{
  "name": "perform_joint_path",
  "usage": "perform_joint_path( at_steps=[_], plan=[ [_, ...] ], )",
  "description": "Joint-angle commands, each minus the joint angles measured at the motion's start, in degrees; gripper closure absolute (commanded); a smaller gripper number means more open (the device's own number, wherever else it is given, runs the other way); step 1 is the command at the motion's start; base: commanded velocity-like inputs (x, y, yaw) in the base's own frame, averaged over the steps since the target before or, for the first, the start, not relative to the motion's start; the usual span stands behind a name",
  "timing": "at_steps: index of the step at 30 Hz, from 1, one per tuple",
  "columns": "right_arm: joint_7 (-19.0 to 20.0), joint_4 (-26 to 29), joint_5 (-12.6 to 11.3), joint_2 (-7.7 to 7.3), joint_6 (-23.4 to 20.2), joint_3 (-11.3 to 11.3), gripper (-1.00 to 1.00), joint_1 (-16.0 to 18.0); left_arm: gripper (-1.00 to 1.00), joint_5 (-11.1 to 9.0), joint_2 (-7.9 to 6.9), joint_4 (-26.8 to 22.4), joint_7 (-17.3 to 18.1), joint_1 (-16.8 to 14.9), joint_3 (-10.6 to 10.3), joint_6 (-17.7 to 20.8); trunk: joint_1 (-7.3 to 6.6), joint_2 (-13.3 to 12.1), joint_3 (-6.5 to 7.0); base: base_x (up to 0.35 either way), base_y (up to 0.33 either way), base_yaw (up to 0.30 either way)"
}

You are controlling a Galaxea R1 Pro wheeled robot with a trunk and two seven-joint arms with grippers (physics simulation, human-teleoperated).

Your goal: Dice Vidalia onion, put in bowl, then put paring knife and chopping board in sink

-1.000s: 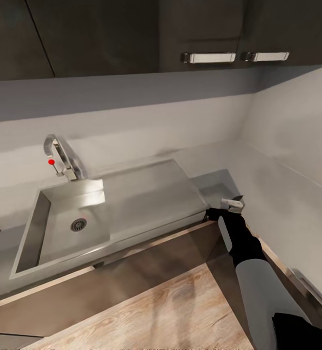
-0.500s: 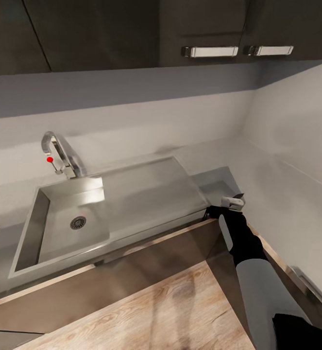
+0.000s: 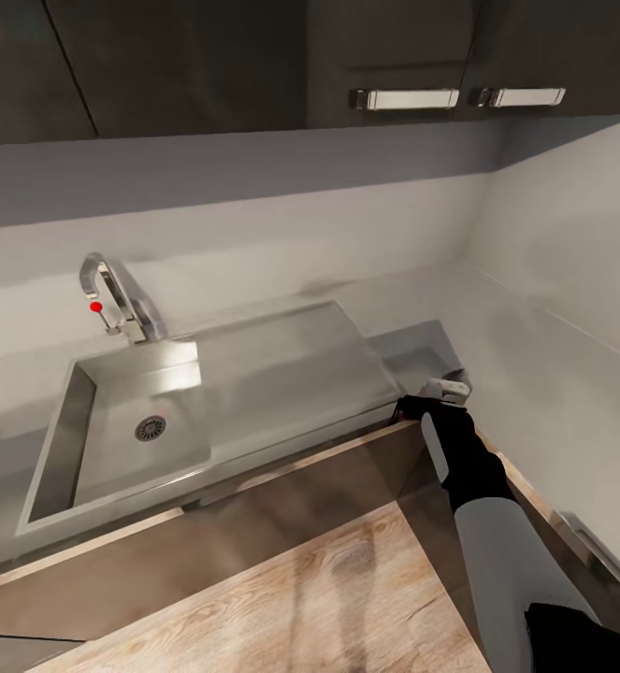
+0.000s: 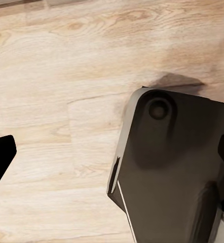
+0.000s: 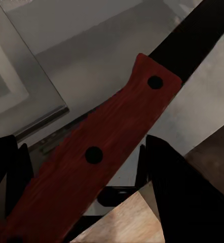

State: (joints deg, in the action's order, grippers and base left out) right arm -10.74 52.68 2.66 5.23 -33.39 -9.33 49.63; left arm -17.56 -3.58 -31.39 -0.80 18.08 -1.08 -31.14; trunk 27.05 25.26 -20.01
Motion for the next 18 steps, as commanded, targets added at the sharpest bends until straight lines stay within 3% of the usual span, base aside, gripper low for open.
perform_joint_path(
  at_steps=[1, 18],
  plan=[
    [-0.02, -1.79, 0.85, 0.04, -0.53, -0.16, 1.0, 0.02, -1.0, -0.23, -0.02, -0.09, -0.08, 0.03, -0.1, -0.06, 0.05, 0.07, -0.09, 0.0, 0.0, 0.0],
    [-0.16, -1.79, 0.86, 0.04, -0.53, -0.25, 1.0, 0.02, -1.0, -0.22, -0.02, -0.08, -0.08, 0.03, -0.12, -0.06, 0.05, 0.07, 0.01, 0.0, 0.0, 0.0]
  ],
)
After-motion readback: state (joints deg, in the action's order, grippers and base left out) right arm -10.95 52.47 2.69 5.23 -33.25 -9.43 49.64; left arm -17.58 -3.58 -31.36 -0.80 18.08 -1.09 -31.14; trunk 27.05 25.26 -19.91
